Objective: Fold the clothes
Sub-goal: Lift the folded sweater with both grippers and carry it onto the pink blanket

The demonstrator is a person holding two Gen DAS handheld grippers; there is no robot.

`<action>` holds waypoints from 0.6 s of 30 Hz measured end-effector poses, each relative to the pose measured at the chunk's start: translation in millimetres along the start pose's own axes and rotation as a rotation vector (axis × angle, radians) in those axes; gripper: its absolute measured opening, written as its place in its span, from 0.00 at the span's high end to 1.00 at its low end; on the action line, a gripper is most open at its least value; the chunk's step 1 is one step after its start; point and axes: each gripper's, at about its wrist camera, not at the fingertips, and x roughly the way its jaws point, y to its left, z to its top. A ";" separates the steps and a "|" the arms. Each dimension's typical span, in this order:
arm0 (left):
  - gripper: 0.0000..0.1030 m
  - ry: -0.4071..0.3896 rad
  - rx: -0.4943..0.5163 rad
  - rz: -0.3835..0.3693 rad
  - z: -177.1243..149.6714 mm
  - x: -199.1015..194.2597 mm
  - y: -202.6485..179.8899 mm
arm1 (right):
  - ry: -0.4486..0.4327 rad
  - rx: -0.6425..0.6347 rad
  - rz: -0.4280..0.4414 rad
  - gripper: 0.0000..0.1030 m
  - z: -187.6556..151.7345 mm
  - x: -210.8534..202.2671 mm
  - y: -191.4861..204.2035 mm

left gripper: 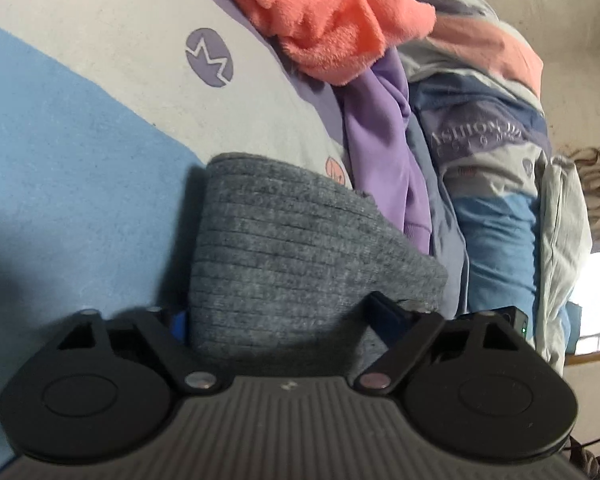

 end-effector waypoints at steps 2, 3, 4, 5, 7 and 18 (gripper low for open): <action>0.33 -0.020 0.006 0.025 -2.1 -3.1 -3.5 | -0.008 -0.006 -0.010 0.44 0.4 0.3 4.6; 0.35 -0.031 0.011 0.034 -3.6 -6.3 -6.9 | -0.019 0.004 -0.012 0.46 -0.9 -1.2 6.8; 0.38 -0.042 0.019 0.044 -5.1 -9.4 -10.8 | -0.028 0.003 -0.033 0.49 -2.9 -3.6 12.9; 0.40 -0.050 0.043 0.064 -6.9 -12.5 -18.3 | -0.035 -0.003 -0.060 0.50 -5.2 -6.2 20.6; 0.40 -0.072 0.103 0.120 -12.7 -19.1 -36.3 | -0.050 -0.016 -0.115 0.51 -9.8 -11.4 35.9; 0.39 -0.291 0.283 0.293 30.4 -124.5 -99.5 | -0.084 -0.169 -0.122 0.52 25.9 14.8 160.4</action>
